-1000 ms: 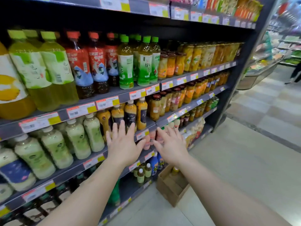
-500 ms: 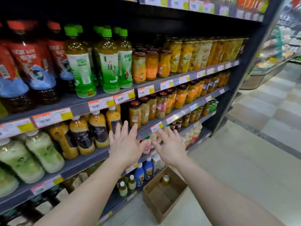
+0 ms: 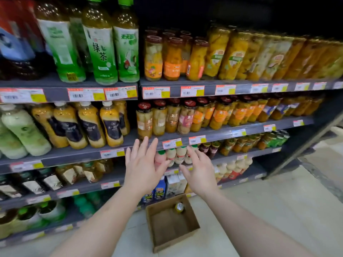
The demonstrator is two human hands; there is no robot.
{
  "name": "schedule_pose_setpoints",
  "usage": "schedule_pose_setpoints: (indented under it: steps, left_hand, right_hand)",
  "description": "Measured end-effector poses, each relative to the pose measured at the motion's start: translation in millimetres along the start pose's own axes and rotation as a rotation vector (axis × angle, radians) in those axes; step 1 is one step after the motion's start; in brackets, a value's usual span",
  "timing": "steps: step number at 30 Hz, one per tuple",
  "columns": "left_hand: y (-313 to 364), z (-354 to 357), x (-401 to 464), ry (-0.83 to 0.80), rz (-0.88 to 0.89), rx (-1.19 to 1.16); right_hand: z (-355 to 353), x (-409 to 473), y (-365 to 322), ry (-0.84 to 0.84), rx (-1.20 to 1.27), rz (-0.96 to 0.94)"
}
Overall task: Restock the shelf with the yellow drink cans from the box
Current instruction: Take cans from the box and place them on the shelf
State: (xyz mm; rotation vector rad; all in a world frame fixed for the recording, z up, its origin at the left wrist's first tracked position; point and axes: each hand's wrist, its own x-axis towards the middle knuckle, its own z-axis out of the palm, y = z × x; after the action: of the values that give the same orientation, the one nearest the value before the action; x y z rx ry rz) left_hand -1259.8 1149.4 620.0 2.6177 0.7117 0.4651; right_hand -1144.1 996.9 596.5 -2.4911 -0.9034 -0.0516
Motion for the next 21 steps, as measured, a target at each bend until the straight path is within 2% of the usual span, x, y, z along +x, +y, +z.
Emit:
schedule_pose_setpoints:
  steps: [8, 12, 16, 21]
  left_hand:
    - [-17.1, 102.6, 25.3, -0.053, -0.035, 0.027]
    - [-26.7, 161.4, 28.5, -0.084, -0.031, 0.013]
    - [-41.2, 231.5, 28.1, -0.101, -0.090, -0.009]
    - [-80.5, 356.8, 15.6, -0.121, -0.150, -0.013]
  right_hand:
    - [69.8, 27.5, 74.2, -0.085, 0.053, -0.045]
    - [114.9, 34.1, 123.9, -0.131, 0.061, 0.008]
    - [182.2, 31.9, 187.1, -0.189, 0.062, -0.009]
    - [295.2, 20.4, 268.2, -0.260, 0.042, -0.043]
